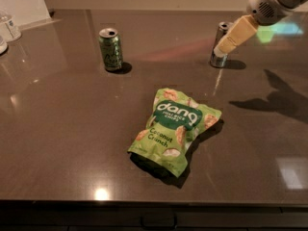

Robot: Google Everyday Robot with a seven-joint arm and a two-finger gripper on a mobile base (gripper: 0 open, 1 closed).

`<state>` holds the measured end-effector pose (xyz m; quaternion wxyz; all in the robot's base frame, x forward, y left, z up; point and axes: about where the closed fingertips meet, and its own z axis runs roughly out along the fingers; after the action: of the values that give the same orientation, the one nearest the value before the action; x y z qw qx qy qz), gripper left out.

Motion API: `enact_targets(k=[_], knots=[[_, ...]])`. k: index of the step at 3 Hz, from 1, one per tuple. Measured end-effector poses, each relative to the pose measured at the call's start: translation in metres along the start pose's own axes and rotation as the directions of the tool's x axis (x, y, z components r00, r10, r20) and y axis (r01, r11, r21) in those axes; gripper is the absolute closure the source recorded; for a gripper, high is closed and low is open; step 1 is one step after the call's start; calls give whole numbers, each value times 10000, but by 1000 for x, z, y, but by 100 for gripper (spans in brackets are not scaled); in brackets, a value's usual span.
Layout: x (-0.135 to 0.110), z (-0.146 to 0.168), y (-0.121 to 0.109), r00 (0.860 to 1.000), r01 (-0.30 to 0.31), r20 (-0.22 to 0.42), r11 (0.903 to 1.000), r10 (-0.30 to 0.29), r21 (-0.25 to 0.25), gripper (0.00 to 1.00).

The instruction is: Move redbull can near green rice chip bag

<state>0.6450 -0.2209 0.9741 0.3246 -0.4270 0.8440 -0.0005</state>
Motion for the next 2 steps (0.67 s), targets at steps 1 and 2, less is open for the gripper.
enact_targets(k=[1, 2], knots=[[7, 22, -25, 9935, -1136, 141, 9934, 1134, 174, 0], [9, 39, -42, 9832, -1791, 382, 9838, 1787, 75, 0]])
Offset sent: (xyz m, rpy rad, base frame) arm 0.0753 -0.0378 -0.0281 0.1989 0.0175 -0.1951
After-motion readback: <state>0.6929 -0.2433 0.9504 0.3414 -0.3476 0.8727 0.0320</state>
